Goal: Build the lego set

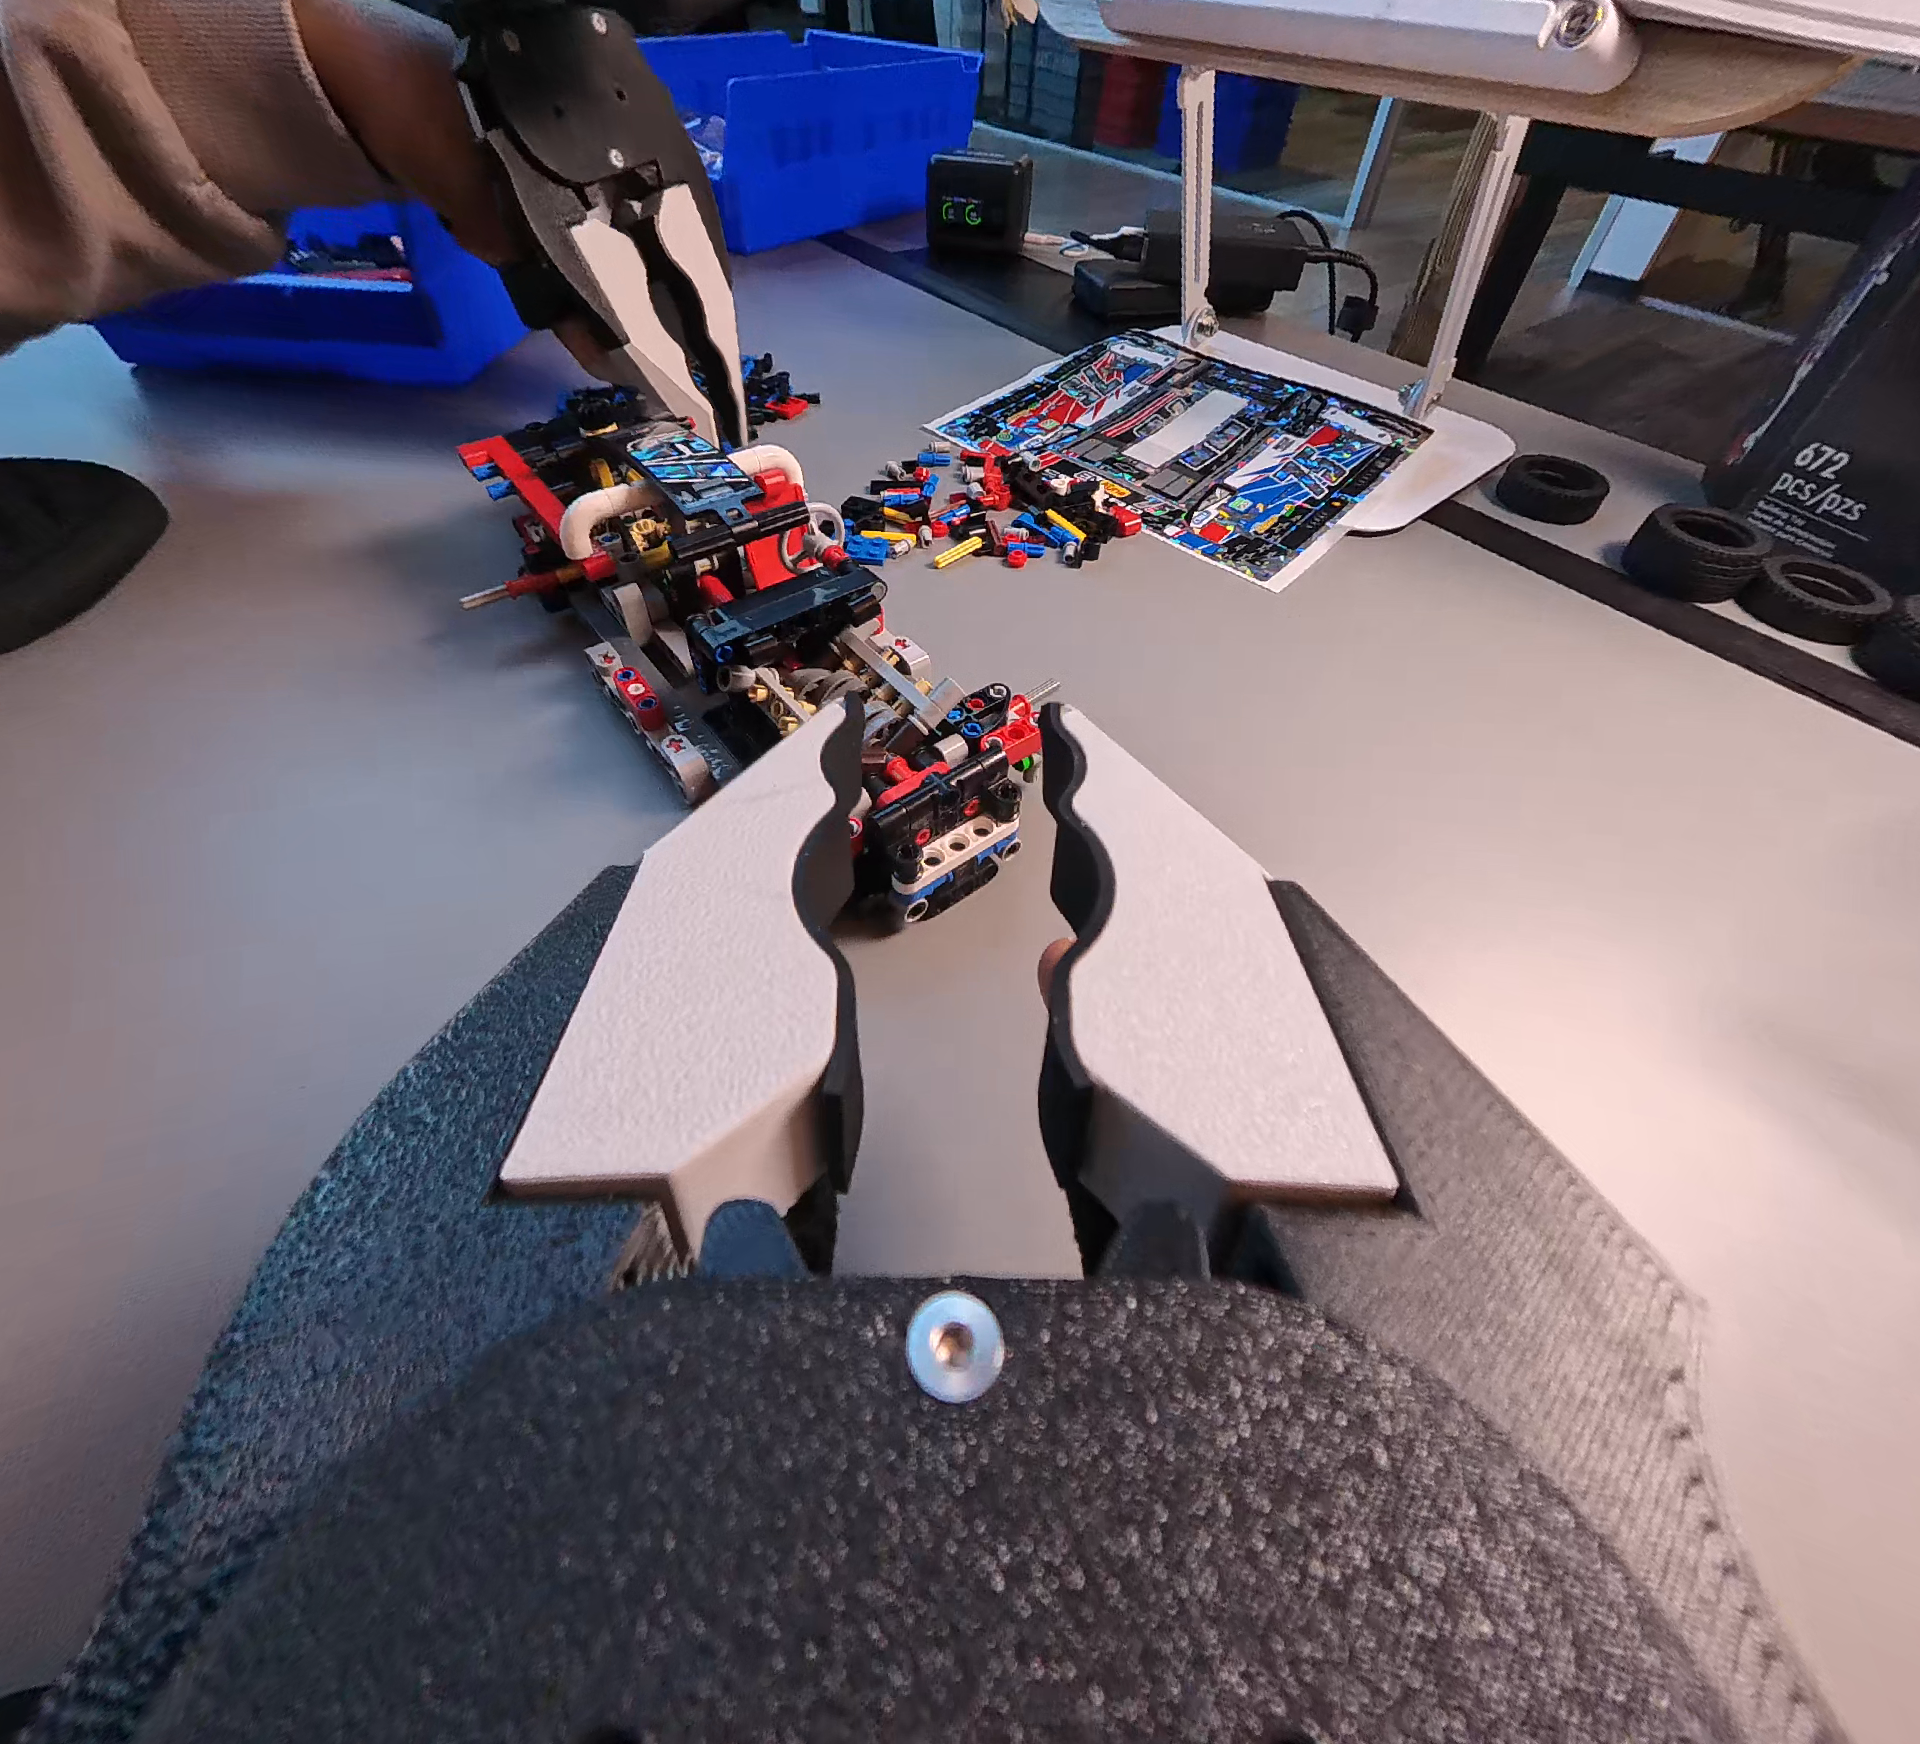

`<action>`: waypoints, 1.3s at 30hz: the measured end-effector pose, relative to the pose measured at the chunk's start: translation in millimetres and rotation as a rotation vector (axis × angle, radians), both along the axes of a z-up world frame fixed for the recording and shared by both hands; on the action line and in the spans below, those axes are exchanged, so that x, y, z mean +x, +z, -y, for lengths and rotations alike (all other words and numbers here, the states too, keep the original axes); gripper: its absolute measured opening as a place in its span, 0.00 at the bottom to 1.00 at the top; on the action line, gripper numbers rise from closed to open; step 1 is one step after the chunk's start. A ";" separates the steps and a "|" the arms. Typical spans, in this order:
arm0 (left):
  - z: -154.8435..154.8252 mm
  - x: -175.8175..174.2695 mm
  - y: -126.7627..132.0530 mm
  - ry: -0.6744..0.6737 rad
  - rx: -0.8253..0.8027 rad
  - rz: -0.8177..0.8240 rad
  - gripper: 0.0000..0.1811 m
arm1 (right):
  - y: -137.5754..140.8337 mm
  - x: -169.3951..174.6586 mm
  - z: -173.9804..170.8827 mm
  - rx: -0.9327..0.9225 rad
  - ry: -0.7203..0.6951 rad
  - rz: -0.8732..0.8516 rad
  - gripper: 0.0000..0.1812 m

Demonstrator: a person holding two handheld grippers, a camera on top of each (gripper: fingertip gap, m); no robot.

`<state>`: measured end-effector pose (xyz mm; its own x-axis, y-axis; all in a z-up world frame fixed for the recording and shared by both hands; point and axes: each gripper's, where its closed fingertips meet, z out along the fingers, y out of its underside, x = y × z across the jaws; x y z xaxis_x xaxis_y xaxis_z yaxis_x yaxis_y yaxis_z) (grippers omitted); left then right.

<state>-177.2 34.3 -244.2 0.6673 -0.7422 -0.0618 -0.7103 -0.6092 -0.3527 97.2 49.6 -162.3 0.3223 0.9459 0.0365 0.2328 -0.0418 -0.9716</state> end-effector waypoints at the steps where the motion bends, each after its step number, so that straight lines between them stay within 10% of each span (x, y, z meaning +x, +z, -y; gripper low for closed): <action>1: 0.9 -0.5 -0.3 0.002 -0.016 0.004 0.04 | 0.1 0.2 -0.1 0.000 -0.001 -0.001 0.17; 39: 42.3 25.1 61.2 0.039 0.276 0.349 0.02 | 5.9 -2.7 5.4 0.066 -0.011 0.009 0.14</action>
